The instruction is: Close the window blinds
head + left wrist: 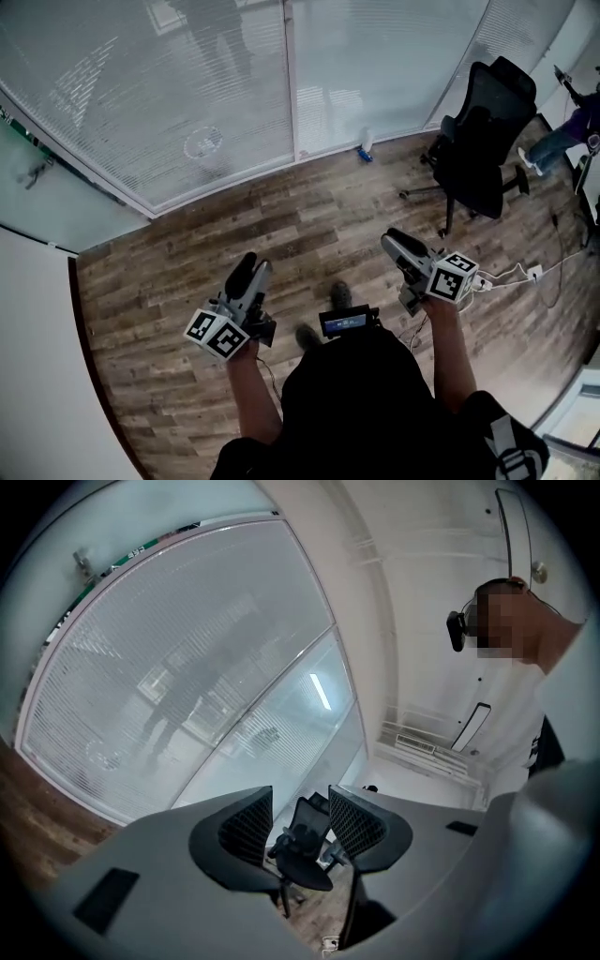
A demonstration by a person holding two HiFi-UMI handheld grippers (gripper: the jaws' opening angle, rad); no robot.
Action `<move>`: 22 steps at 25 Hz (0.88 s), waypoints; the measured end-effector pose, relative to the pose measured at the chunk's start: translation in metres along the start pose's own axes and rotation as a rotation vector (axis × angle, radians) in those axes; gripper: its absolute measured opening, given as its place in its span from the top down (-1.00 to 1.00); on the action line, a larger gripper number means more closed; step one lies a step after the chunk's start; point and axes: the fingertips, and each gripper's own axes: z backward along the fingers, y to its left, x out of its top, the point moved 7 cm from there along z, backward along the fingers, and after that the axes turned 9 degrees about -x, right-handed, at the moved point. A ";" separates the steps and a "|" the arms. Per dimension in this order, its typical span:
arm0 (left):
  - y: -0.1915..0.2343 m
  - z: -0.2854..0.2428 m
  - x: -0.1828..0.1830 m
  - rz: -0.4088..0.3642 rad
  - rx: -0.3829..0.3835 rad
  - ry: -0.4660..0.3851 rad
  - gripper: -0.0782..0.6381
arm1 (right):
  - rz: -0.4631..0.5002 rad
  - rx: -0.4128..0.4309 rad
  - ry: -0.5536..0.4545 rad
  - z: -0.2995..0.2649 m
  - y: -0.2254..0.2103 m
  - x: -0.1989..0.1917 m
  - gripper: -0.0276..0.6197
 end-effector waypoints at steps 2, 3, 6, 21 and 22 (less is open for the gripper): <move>-0.006 0.005 0.004 -0.011 -0.021 -0.011 0.23 | 0.015 -0.001 -0.020 0.008 0.009 0.002 0.52; -0.013 0.006 0.005 -0.018 -0.028 -0.015 0.23 | 0.020 0.003 -0.030 0.013 0.012 0.005 0.52; -0.032 0.009 0.003 -0.030 -0.018 -0.018 0.23 | 0.019 0.019 -0.038 0.026 0.015 0.008 0.52; -0.074 -0.046 -0.024 -0.064 0.044 0.049 0.23 | -0.048 0.087 -0.001 0.052 -0.053 0.007 0.62; -0.077 -0.047 -0.026 -0.068 0.045 0.056 0.23 | -0.053 0.089 0.001 0.054 -0.057 0.006 0.62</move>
